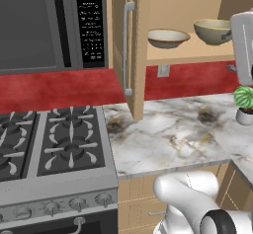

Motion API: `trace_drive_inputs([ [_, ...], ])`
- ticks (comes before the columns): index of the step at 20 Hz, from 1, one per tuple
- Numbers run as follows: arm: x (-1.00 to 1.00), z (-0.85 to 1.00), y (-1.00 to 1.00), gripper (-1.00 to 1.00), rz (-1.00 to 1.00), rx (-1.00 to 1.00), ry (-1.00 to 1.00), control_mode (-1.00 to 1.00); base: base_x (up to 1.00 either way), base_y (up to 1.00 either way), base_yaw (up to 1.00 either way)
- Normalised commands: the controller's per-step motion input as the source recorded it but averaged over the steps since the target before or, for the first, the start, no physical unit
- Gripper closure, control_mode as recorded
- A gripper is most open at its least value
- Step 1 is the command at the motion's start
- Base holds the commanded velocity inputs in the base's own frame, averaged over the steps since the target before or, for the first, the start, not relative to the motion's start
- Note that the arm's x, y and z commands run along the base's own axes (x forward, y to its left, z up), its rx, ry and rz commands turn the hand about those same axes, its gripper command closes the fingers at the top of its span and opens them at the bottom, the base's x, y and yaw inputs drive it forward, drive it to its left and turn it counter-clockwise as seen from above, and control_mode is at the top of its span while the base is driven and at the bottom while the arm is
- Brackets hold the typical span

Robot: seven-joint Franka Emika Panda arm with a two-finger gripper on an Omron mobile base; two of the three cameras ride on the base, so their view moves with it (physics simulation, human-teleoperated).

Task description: Move the bowls from the cabinet to the plates on the dining table.

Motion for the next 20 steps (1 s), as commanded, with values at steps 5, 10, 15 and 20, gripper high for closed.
trace_drive_inputs([
  [5,0.22,0.0,0.0,-1.0,0.01,0.05,0.03,-1.0,0.0,0.0,0.0],
  [10,0.31,-0.04,0.0,-1.0,0.0,0.0,0.04,-1.0,0.0,0.0,0.0],
  [15,0.22,0.0,-0.02,-1.0,0.0,0.0,0.02,-1.0,0.0,0.0,0.0],
  [20,0.02,-0.01,-0.04,-1.0,0.0,0.0,0.0,-1.0,0.0,0.0,0.0],
])
